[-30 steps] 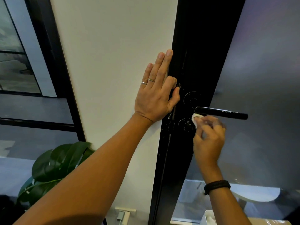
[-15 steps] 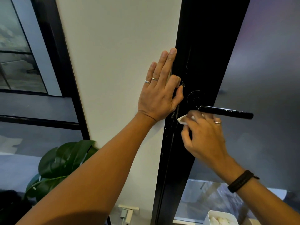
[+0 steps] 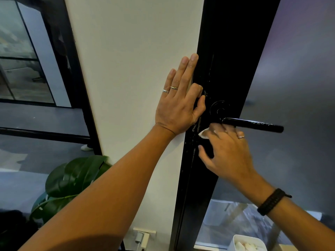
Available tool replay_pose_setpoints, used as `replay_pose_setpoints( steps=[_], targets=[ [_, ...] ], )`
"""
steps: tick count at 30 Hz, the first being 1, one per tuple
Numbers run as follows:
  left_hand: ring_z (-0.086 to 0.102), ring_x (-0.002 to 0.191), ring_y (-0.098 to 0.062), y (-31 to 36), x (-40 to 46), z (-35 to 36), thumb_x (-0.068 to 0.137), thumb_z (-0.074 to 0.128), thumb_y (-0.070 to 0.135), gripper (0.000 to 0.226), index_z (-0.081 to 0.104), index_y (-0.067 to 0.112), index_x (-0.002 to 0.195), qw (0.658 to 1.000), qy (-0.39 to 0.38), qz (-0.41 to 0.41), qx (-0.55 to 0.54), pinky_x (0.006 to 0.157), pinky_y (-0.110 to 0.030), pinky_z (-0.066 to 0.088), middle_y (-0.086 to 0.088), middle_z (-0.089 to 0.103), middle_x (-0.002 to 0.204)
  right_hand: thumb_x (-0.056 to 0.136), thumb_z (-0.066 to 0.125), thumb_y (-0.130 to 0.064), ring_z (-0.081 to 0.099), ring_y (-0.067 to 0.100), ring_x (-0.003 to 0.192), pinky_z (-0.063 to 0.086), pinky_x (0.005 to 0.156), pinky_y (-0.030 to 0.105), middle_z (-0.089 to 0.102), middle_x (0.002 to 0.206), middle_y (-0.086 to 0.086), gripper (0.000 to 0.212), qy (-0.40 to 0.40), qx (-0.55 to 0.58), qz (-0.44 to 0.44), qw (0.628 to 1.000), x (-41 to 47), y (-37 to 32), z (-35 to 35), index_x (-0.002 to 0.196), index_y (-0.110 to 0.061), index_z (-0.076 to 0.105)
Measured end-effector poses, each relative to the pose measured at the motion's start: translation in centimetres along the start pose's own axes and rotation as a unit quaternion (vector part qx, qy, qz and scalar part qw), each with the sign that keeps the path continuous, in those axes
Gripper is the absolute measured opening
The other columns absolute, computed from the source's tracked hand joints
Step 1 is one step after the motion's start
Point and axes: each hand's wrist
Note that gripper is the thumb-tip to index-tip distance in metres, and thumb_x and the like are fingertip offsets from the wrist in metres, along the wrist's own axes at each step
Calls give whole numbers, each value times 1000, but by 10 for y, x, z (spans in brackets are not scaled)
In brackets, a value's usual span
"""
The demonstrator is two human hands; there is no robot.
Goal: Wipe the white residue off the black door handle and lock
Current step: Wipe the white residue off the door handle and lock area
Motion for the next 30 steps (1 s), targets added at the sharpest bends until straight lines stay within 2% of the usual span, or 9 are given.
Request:
replay_pose_setpoints(
  steps=[6,10,12,14,18,21,23,26,30],
  targets=[
    [33,158,-45,1,0,0,103,60,26,17,70,13,101,1000,2,-1,-4,133,-50,18,-28,41,165,82,83,-45,52,25,121,32,94,38,61,129,4,65,15,124,165,978,-38,12,17,137,-20,60],
    [32,158,-45,1,2,-1,104,59,27,17,69,14,101,1000,-4,-5,0,134,-49,16,-27,40,166,89,82,-24,57,25,110,34,95,36,65,112,1,39,81,255,262,927,-46,-3,38,124,-16,65],
    [32,158,-45,0,2,-1,103,60,27,17,69,14,99,1000,-3,-4,5,134,-48,15,-27,40,166,94,76,-14,63,29,107,45,98,45,66,107,-4,27,129,306,294,896,-43,-1,42,121,-16,70],
    [32,158,-45,0,1,0,103,60,27,17,69,13,99,1000,-3,-2,2,134,-48,16,-28,40,166,97,71,-7,65,29,107,51,95,59,67,110,-6,28,169,348,298,873,-39,4,40,121,-19,72],
    [33,158,-46,2,-1,-1,103,60,25,16,68,12,98,1000,-3,-2,-2,133,-50,18,-29,40,165,97,63,1,59,25,110,48,93,61,62,115,-6,38,111,316,165,928,-29,14,26,120,-25,76],
    [34,157,-46,2,0,-2,103,60,25,16,69,12,98,1000,3,-4,-5,133,-49,17,-29,41,165,92,64,2,56,22,110,44,97,53,62,113,-5,41,61,246,146,956,-17,20,15,117,-27,78],
    [34,157,-45,1,1,-2,103,60,25,16,69,12,99,1000,2,-4,-1,133,-50,18,-28,41,165,89,64,0,58,21,110,45,99,50,64,112,-6,38,48,235,166,957,-15,22,15,116,-24,77],
    [34,158,-45,0,1,-1,103,60,27,17,69,13,100,1000,2,-3,4,133,-50,18,-27,41,165,88,64,1,63,24,108,52,98,57,62,107,-8,34,47,285,236,928,-16,15,18,116,-16,76],
    [35,157,-45,1,0,-1,103,61,26,17,70,12,99,1000,4,-1,2,133,-51,20,-28,42,164,92,60,7,63,21,109,55,101,50,63,113,-6,40,62,315,208,924,-17,2,11,121,-17,75]
  ],
)
Point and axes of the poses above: each hand's wrist, its own x-axis towards the middle knuckle, its own z-axis out of the palm, y = z × x
